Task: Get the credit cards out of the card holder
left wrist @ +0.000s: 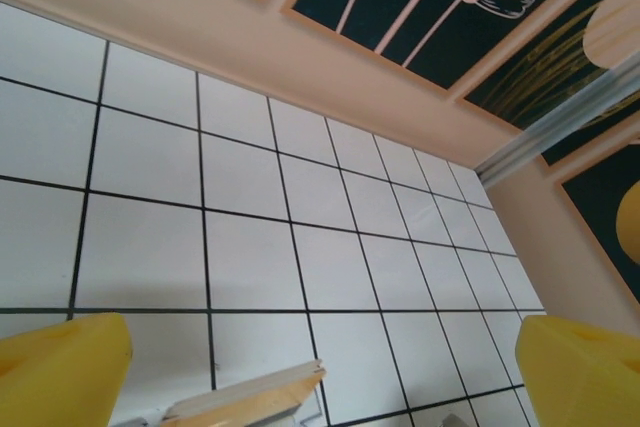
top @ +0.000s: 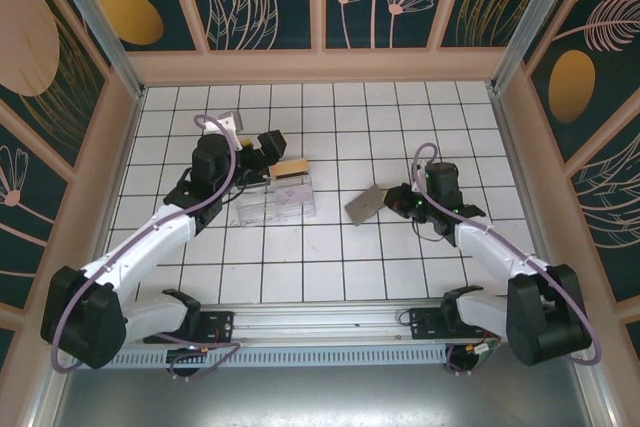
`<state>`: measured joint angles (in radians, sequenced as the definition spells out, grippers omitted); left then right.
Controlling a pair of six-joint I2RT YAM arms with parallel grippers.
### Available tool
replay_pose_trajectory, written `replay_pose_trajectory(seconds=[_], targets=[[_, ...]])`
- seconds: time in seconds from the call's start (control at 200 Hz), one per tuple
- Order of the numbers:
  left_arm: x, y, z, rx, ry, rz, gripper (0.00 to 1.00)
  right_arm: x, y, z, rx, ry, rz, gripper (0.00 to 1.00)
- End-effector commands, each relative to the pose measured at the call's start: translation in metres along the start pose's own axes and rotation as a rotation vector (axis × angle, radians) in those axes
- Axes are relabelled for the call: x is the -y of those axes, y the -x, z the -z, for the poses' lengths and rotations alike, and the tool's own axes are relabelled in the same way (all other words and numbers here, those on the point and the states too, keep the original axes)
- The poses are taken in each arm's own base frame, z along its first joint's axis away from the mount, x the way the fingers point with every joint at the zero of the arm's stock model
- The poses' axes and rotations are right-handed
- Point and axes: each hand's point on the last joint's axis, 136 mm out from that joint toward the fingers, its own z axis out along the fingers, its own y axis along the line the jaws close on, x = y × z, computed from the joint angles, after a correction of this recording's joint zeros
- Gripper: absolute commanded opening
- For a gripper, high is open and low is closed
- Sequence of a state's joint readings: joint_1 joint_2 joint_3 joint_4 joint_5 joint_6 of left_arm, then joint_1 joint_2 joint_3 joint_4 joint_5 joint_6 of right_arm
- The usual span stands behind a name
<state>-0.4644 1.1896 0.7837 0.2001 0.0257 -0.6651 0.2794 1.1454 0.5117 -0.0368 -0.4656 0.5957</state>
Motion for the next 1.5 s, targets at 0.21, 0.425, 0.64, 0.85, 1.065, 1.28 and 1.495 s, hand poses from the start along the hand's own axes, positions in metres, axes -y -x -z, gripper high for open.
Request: replay_pose_trajectory(seconds=[0.21,0.425,0.64,0.85,1.065,1.28,1.495], targets=[[0.013,-0.017,0.022,-0.038,0.010,-0.085,0.99,0.021,-0.019,-0.019,-0.148,-0.146,0.107,0.00],[-0.008,0.013,0.036,0.051,0.198,-0.195,0.99,0.030,0.032,-0.024,-0.018,-0.332,0.142,0.47],[-0.019,0.039,0.059,0.215,0.260,-0.141,0.99,0.015,0.041,-0.013,0.075,-0.535,0.225,0.55],[-0.023,0.026,0.050,0.175,0.253,-0.135,0.99,0.002,-0.002,-0.027,0.013,-0.613,0.238,0.51],[-0.023,0.017,0.048,0.168,0.211,-0.119,0.99,-0.004,-0.037,-0.051,-0.047,-0.725,0.296,0.48],[-0.019,0.019,0.053,0.180,0.190,-0.117,0.99,0.003,-0.054,-0.057,-0.083,-0.791,0.309,0.46],[-0.015,0.021,0.058,0.193,0.161,-0.111,0.99,0.013,-0.059,-0.056,-0.088,-0.815,0.304,0.45]])
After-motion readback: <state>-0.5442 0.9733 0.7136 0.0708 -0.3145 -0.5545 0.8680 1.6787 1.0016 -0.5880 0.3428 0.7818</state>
